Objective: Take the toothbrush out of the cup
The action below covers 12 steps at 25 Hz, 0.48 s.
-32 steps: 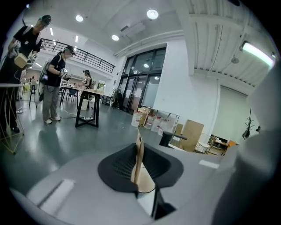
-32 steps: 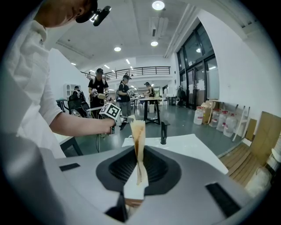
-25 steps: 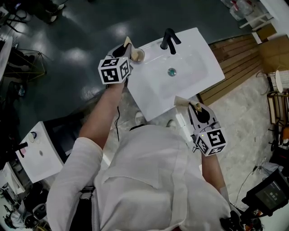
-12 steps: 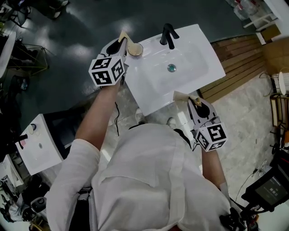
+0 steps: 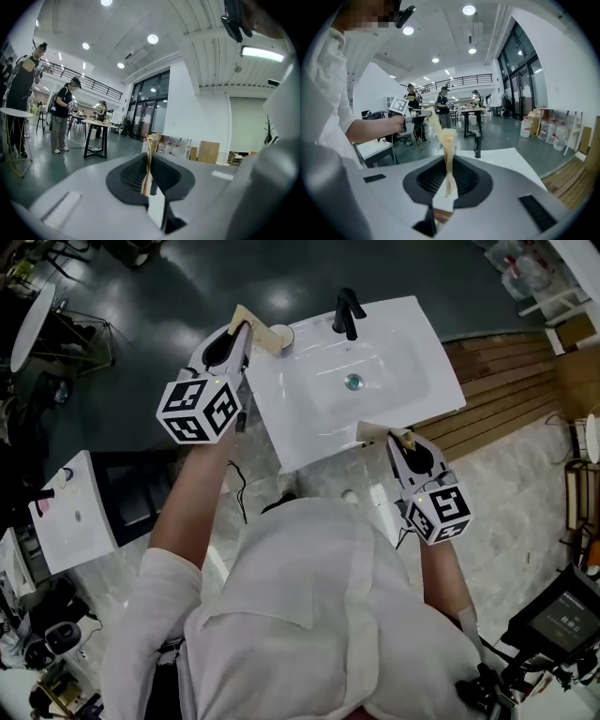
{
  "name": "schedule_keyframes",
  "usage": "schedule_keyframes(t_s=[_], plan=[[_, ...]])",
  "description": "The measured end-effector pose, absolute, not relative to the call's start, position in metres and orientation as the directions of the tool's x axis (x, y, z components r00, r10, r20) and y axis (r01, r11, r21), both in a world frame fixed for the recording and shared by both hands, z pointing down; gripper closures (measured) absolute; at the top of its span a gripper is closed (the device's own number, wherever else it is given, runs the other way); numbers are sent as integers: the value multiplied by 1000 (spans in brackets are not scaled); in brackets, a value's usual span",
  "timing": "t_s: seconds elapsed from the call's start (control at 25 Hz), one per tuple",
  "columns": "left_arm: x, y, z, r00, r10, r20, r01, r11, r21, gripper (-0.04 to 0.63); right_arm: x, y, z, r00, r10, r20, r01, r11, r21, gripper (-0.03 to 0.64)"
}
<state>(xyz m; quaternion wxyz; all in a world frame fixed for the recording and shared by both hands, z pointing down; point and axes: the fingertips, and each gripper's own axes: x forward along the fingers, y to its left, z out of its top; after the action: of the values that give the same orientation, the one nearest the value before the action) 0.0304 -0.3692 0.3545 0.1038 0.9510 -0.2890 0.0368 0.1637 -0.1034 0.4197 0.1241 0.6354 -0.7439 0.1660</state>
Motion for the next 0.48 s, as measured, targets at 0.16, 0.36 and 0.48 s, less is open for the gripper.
schedule_keyframes(t_s=[0.16, 0.36, 0.48], plan=[[23, -335, 344, 818, -558, 138, -575, -802, 163, 569, 175, -102, 414, -215, -900, 380, -977, 198, -85, 581], [13, -291, 347, 801, -575, 165, -597, -783, 175, 571, 181, -97, 414, -277, -885, 373, -960, 268, -77, 583], [10, -265, 350, 795, -580, 177, -605, -776, 178, 572, 185, -96, 410, -306, -880, 363, -951, 302, -70, 583]])
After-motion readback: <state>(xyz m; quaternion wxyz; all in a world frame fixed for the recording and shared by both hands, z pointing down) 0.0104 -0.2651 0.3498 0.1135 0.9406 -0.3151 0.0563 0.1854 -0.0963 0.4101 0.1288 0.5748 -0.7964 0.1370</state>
